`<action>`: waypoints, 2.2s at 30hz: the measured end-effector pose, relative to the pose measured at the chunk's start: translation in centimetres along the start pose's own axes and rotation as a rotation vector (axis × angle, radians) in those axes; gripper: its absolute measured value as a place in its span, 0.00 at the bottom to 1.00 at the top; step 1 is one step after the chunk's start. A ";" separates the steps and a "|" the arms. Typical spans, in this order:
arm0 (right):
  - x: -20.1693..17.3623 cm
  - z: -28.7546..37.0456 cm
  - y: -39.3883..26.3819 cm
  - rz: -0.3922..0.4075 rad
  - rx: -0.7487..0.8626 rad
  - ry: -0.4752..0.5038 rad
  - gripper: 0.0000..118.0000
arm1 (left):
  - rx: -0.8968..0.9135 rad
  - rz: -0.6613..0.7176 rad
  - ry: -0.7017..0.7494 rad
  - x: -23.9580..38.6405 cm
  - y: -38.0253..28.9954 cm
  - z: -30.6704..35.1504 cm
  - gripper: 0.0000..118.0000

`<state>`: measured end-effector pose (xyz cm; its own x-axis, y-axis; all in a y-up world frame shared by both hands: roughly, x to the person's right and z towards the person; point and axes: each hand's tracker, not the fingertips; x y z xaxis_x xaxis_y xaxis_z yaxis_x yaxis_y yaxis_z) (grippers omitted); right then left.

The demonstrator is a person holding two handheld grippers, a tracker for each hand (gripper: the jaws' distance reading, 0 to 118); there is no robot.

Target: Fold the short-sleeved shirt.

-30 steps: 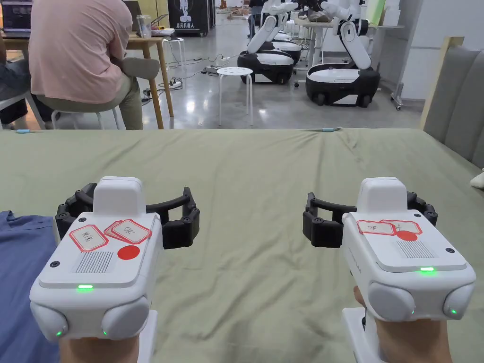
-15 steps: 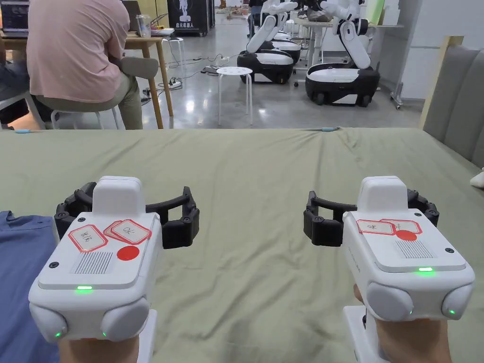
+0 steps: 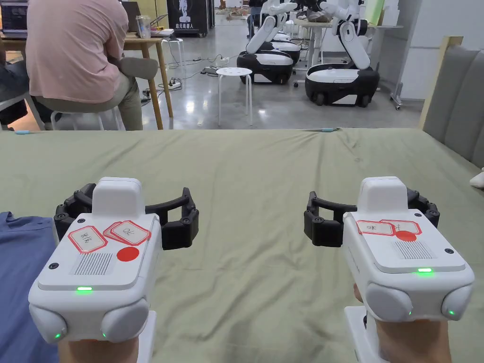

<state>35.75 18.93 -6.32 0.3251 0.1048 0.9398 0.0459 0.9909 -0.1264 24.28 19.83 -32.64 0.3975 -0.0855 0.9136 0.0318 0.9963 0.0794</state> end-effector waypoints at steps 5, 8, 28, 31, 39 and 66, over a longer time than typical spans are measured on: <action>0.0 0.0 0.0 0.002 0.003 -0.006 1.00 | 0.000 0.001 0.000 0.0 0.0 0.0 1.00; 0.1 0.0 0.0 -0.005 0.004 -0.002 1.00 | -0.001 -0.001 0.000 0.0 0.0 0.0 1.00; 0.4 0.1 0.0 -0.033 0.019 -0.017 1.00 | 0.005 0.003 0.004 0.1 0.0 0.0 1.00; 0.4 0.1 0.0 -0.028 0.016 -0.017 1.00 | 0.003 0.004 0.005 0.1 0.0 0.0 1.00; 0.6 0.1 0.1 -0.041 0.003 -0.022 1.00 | 0.005 0.028 -0.003 0.0 0.2 0.0 1.00; -1.7 0.8 0.8 -0.071 -0.060 -0.033 0.00 | -0.054 0.016 0.002 -2.3 0.6 1.3 0.00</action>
<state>34.54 19.64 -7.74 0.2882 0.0384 0.9568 0.1247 0.9892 -0.0772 22.18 20.61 -34.13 0.4005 -0.0694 0.9137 0.0747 0.9963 0.0429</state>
